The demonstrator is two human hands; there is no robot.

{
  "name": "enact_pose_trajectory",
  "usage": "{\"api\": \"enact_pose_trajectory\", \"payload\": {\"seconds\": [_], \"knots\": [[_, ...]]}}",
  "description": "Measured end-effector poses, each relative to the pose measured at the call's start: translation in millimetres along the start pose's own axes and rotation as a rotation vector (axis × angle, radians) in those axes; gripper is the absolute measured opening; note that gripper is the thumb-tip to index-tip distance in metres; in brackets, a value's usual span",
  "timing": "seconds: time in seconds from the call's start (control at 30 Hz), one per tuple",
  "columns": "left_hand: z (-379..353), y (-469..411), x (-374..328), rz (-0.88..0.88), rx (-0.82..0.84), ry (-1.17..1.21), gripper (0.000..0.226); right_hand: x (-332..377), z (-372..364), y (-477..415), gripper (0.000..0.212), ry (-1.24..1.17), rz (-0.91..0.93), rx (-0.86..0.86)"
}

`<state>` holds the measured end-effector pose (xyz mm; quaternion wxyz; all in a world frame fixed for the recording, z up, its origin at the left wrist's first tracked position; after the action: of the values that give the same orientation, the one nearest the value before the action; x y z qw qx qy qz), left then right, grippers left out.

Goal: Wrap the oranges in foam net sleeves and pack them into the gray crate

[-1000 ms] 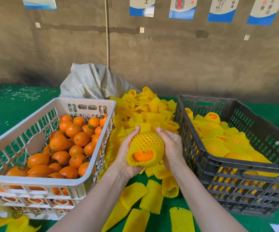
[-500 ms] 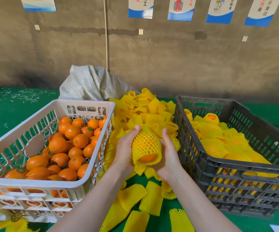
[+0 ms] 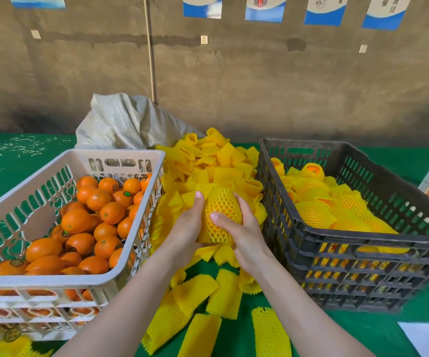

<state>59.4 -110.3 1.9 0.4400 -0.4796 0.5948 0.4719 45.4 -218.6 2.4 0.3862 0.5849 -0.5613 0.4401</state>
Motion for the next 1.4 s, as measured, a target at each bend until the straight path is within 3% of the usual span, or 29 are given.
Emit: {"api": "enact_pose_trajectory", "payload": {"seconds": [0.1,0.27,0.33,0.43,0.53,0.67,0.8,0.9,1.0,1.07,1.13,1.27,1.33,1.4], "knots": [[-14,6,-8,-0.067,0.061,0.017,0.028,7,-1,1,0.079,0.104,0.076,0.047],[-32,4,-25,-0.126,-0.011,-0.027,0.035,28,24,-5,0.051,0.114,0.182,-0.042],[-48,6,-34,-0.191,-0.004,-0.042,0.027,42,36,-7,0.058,0.135,0.240,-0.132],[-71,-4,-25,-0.093,-0.056,0.149,0.036,68,54,-9,0.068,0.152,0.369,-0.226],[-95,-13,-13,-0.135,-0.100,0.035,0.022,93,85,-12,0.071,0.161,0.427,-0.331],[-138,-23,-11,-0.353,-0.076,-0.255,0.022,118,137,-17,0.062,0.308,0.427,-0.469],[-179,-34,-18,-0.507,-0.056,-0.450,0.022,135,189,-25,0.067,0.492,0.274,-0.506],[-198,-44,-14,-0.540,-0.013,-0.682,0.028,129,216,-33,0.079,0.813,0.020,-0.372],[-206,-50,-6,-0.526,0.008,-0.848,0.036,102,220,-37,0.079,1.193,-0.251,-0.085],[-206,-48,-3,-0.545,-0.008,-0.895,0.038,87,210,-40,0.061,1.402,-0.347,0.130],[-206,-48,-2,-0.561,-0.030,-0.919,0.037,78,198,-46,0.024,1.565,-0.379,0.265],[-205,-47,-2,-0.579,-0.046,-0.945,0.035,65,181,-50,0.017,1.843,-0.545,0.470],[-204,-46,-3,-0.591,-0.038,-0.936,0.032,66,179,-47,0.035,1.922,-0.640,0.501],[-203,-44,-4,-0.601,-0.022,-0.920,0.029,69,179,-46,0.017,1.979,-0.666,0.502]]}}
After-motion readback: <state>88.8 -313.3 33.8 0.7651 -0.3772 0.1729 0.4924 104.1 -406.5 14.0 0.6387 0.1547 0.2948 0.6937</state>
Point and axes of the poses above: each hand's wrist, its own y-axis away from the middle knuckle, its own z-axis out of the back of the hand, x = y × z, the point moved 6 cm from there along -y, towards the middle knuckle
